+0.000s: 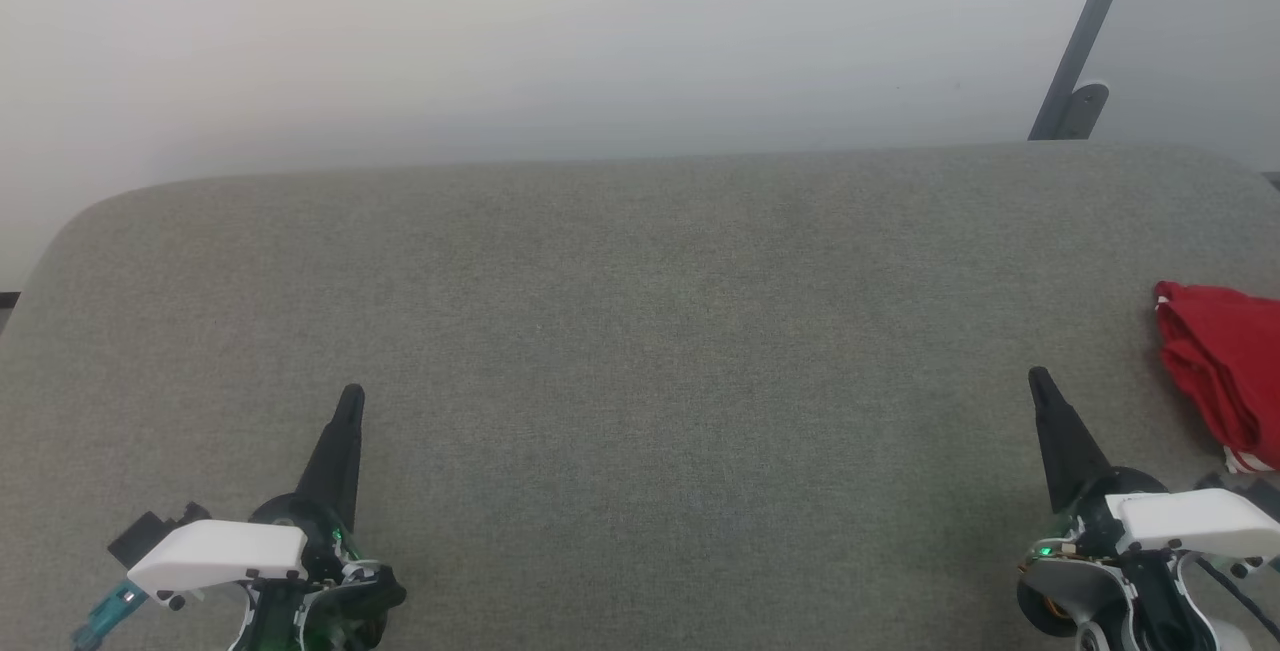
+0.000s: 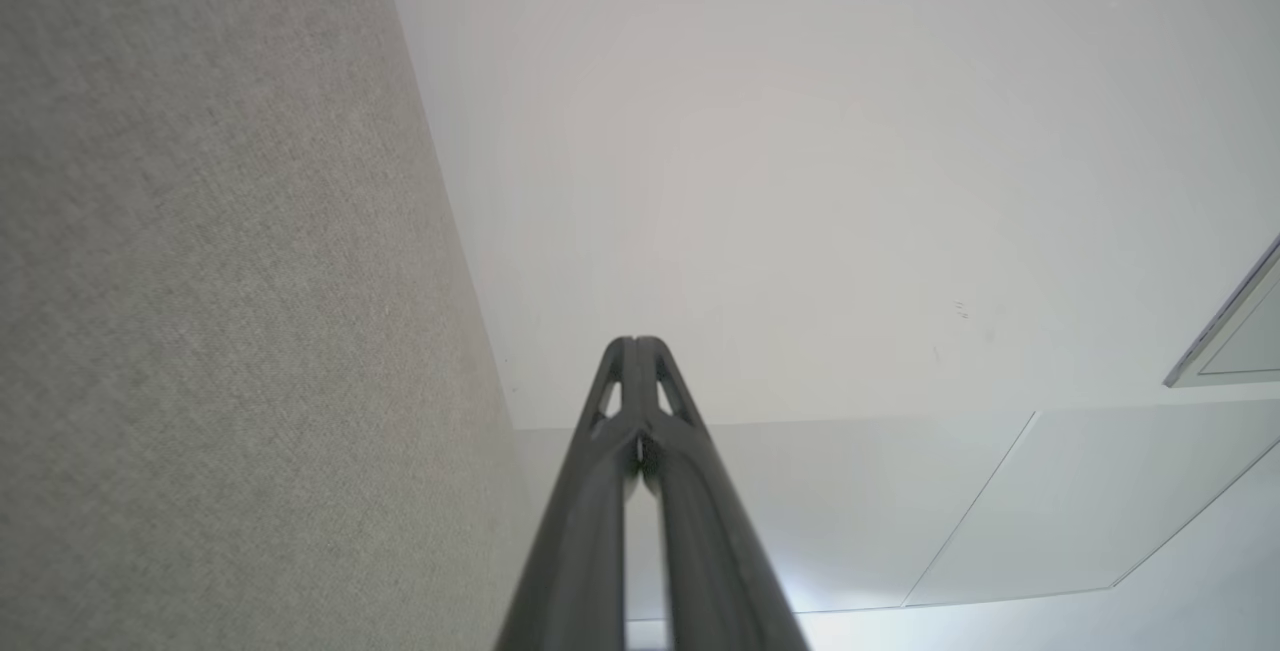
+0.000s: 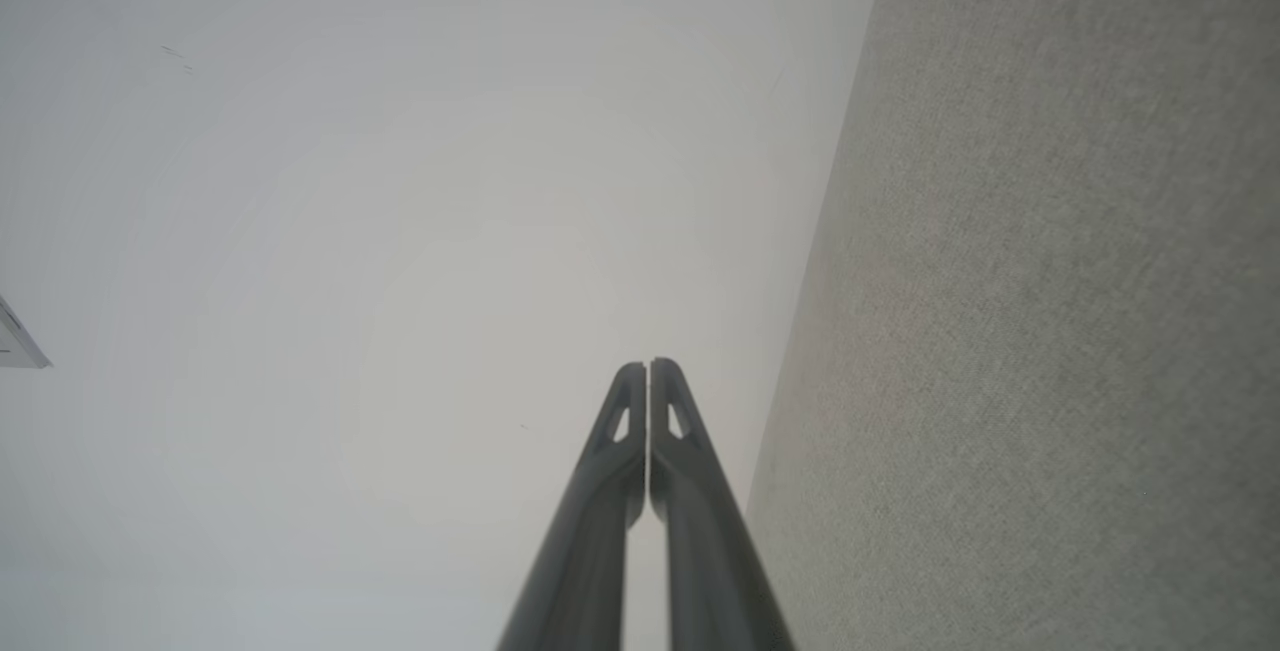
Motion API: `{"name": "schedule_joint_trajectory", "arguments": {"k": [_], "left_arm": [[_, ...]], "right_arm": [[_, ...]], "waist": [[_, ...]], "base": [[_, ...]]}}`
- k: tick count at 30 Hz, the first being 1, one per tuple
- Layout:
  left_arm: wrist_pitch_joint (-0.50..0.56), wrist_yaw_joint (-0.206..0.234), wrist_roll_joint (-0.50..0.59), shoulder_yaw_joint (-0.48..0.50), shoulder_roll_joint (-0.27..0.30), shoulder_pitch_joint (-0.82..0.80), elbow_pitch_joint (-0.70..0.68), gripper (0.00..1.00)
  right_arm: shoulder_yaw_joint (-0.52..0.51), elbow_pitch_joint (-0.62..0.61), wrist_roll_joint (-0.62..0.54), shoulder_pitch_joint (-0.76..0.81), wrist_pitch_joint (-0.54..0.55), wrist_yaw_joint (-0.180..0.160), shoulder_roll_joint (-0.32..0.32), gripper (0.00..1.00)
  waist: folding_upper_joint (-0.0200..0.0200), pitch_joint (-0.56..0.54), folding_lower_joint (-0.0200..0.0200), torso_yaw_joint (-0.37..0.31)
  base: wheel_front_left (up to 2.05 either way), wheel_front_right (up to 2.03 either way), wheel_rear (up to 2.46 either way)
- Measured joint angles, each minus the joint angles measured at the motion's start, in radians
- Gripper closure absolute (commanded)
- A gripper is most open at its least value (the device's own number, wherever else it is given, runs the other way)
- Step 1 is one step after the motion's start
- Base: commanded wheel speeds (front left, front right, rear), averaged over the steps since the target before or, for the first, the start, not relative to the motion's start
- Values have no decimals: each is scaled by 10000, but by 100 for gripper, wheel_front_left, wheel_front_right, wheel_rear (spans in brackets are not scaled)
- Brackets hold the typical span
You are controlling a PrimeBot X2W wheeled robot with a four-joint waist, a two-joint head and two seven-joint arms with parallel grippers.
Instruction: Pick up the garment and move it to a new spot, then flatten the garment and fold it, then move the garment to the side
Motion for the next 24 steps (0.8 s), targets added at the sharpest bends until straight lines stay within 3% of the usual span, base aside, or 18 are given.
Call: {"name": "schedule_joint_trajectory", "arguments": {"k": [24], "left_arm": [[6, 0, 25, 19, -15, 0, 0, 100]], "right_arm": [[2, 0, 0, 0, 0, 0, 0, 100]], "waist": [[0, 0, 0, 0]], "base": [[0, 0, 0]]}}
